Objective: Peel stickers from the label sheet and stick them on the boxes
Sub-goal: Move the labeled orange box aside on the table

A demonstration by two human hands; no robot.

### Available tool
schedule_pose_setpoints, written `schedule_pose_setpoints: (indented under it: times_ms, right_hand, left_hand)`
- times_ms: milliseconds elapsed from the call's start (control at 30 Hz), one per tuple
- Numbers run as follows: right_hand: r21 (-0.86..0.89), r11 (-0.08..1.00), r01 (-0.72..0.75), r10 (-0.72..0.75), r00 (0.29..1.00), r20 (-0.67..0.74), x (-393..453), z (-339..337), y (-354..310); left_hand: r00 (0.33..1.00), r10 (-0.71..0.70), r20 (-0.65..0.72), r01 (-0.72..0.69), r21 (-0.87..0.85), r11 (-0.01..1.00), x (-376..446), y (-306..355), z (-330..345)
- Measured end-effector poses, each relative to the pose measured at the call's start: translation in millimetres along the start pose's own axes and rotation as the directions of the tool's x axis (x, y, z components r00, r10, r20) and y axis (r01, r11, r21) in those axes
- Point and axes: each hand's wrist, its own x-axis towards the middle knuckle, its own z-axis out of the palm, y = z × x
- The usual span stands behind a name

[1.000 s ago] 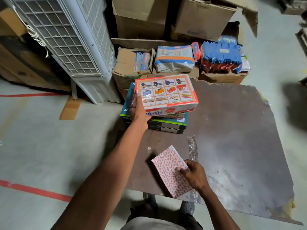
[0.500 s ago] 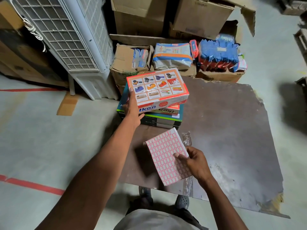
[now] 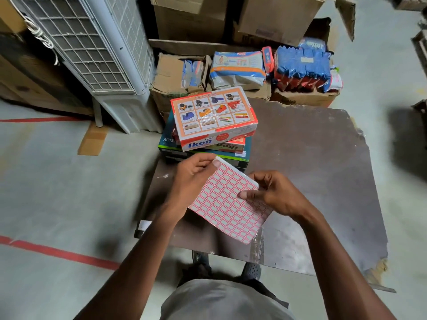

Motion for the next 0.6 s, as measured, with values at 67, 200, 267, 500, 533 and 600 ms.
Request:
schedule_pose_setpoints:
  times_ms: [67,200,267,500,533,600]
  right_hand:
    - [-0.08,0.996,0.036,-0.034,0.999,0.017,1.9,-7.6,-11.1]
    - [-0.101,0.992,0.076,-0.073,0.997,0.032,3.1,-16.6,-26.7]
    - [-0.109,0.99,0.088,-0.085,0.996,0.024,4.8,-20.6,-31.1]
    - [-0.358,0.913,0.195,-0.297,0.92,-0.255,0.9,-10.7,-44.6]
    - [-0.423,0.871,0.251,-0.409,0.848,-0.339,-1.4,-6.4,-47.0]
    - [-0.472,0.8,0.371,-0.57,0.715,-0.404,-5.5,3.4,-53.3]
  left_hand:
    - [0.998,-0.021,0.054,0.02,0.014,1.0,-3.3,4.6,-6.6]
    - [0.991,-0.051,0.125,0.06,-0.071,0.996,-14.7,6.8,-14.9]
    - [0.995,-0.043,0.086,0.054,-0.121,0.991,-20.3,8.6,-16.4]
    - [0.997,0.004,-0.079,-0.017,-0.16,0.987,-31.1,17.4,-12.7]
    - [0.996,0.007,-0.086,-0.021,-0.165,0.986,-31.1,17.6,-11.9]
    - [0.995,0.016,-0.094,-0.033,-0.177,0.984,-31.5,18.9,-9.8]
